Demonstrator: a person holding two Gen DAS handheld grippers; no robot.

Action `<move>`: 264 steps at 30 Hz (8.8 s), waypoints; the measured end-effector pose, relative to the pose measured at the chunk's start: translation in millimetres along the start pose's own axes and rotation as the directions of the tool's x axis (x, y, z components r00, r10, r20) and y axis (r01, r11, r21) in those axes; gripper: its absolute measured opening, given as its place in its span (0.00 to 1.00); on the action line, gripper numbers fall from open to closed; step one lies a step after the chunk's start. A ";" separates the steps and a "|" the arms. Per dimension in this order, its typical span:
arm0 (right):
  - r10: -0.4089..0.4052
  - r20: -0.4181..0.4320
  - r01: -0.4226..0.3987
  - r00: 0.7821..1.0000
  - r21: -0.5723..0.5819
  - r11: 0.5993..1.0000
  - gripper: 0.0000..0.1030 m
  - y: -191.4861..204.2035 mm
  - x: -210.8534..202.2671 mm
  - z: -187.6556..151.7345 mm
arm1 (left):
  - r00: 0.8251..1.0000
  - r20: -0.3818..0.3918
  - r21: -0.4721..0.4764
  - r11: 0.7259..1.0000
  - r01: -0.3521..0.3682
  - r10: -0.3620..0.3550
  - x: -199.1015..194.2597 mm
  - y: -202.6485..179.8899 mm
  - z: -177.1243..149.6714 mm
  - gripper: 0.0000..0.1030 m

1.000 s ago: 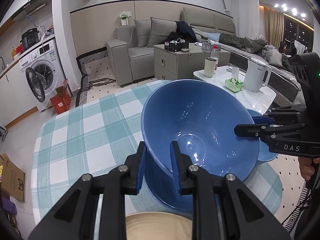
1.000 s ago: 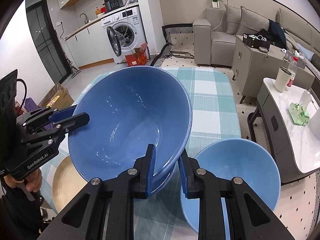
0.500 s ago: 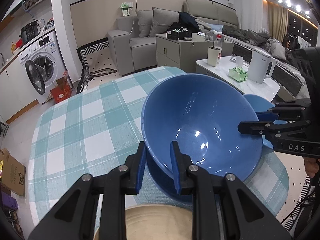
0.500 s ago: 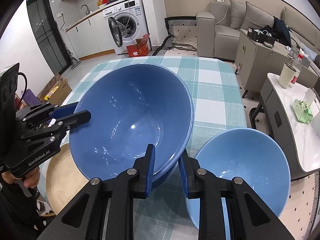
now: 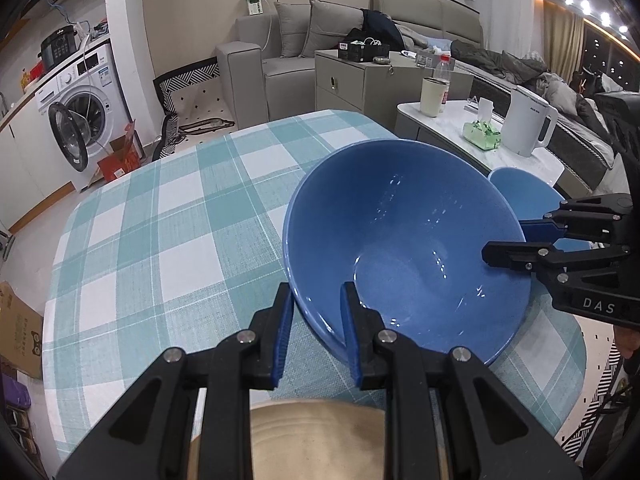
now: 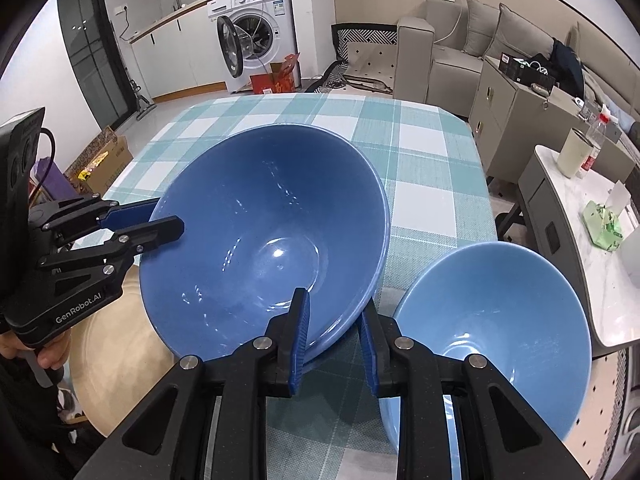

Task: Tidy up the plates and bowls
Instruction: 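Carry and lower the dark blue bowl onto the tablecloth beside the light blue bowl, then open both grippers to release the dark blue bowl's rim, then move both grippers to the rim of the light blue bowl, then close both grippers on the light blue bowl's rim, then lift the light blue bowl with both grippers and carry it toward the dark blue bowl, then lower the light blue bowl into the dark blue bowl with both grippers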

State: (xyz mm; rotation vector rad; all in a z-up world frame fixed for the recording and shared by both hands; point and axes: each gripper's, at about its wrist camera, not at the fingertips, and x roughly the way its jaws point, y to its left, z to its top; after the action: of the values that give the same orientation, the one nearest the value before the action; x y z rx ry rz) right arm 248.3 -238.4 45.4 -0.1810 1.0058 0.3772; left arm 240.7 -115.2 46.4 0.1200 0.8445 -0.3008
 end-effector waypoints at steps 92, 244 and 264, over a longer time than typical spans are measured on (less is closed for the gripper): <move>-0.234 0.187 0.115 0.954 0.490 0.864 0.99 -123.3 -97.9 -98.6 | 0.991 0.028 0.202 0.972 0.122 -0.130 17.5 -132.0 72.4 1.00; -0.261 0.370 0.183 0.892 0.232 0.955 0.24 -17.5 -128.3 -13.1 | 0.977 0.200 0.063 0.996 0.065 -0.077 -62.1 -44.2 72.5 0.22; -0.187 0.333 0.143 0.924 0.153 0.978 0.24 26.0 -88.5 9.0 | 0.986 0.164 -0.013 1.000 0.025 -0.023 -50.6 5.4 47.0 0.22</move>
State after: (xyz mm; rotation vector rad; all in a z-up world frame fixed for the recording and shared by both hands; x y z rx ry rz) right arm 203.0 -231.4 125.9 -0.0801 0.6576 0.1806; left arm 244.4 -109.7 115.3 0.0697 0.6854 -0.3221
